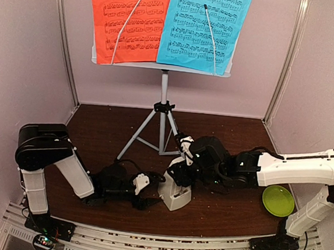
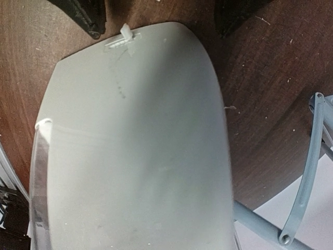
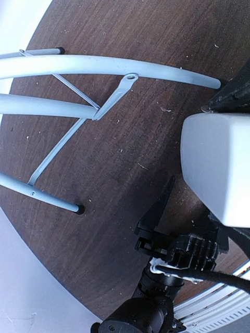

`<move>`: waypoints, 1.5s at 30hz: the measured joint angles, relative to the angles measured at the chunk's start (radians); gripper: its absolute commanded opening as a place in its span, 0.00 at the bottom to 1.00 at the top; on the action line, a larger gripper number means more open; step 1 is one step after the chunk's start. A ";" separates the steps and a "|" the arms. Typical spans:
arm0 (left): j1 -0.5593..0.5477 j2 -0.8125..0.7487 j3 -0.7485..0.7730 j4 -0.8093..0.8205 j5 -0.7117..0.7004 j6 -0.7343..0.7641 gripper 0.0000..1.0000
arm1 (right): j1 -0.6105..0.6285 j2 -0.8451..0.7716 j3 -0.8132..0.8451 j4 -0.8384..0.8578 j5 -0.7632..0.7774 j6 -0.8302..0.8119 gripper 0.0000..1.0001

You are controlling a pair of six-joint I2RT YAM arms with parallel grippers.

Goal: Set up the instrument practice props

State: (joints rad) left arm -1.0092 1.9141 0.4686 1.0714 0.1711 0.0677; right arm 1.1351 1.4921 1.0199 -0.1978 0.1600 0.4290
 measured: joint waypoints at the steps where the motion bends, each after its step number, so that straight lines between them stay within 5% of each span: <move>1: 0.006 0.003 0.000 0.001 0.003 0.001 0.66 | -0.001 0.000 0.000 0.000 -0.003 0.000 0.48; 8: 0.035 0.017 0.000 0.002 0.020 0.002 0.54 | -0.002 -0.001 -0.001 0.005 -0.011 0.005 0.47; 12: 0.035 0.017 0.000 0.003 0.032 0.003 0.74 | -0.004 -0.006 -0.013 0.022 -0.017 0.008 0.47; 18: 0.038 0.018 0.011 0.000 0.057 -0.002 0.78 | -0.004 -0.013 -0.024 0.037 -0.022 0.016 0.46; 31: 0.050 0.035 0.033 -0.002 0.083 -0.010 0.40 | -0.012 -0.013 -0.030 0.048 -0.023 0.028 0.44; 35: 0.057 0.035 0.023 0.002 0.095 -0.013 0.44 | -0.020 -0.013 -0.032 0.055 -0.021 0.032 0.57; 39: 0.058 0.031 -0.006 0.017 0.095 -0.015 0.65 | -0.018 -0.019 -0.036 0.061 -0.051 0.045 0.81; 45: 0.061 -0.014 -0.049 0.021 0.078 -0.035 0.70 | -0.004 -0.132 -0.043 0.080 -0.092 0.062 0.89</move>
State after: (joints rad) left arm -0.9478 1.8999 0.4194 1.0920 0.2489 0.0326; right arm 1.1309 1.3605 0.9771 -0.1181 0.0681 0.4911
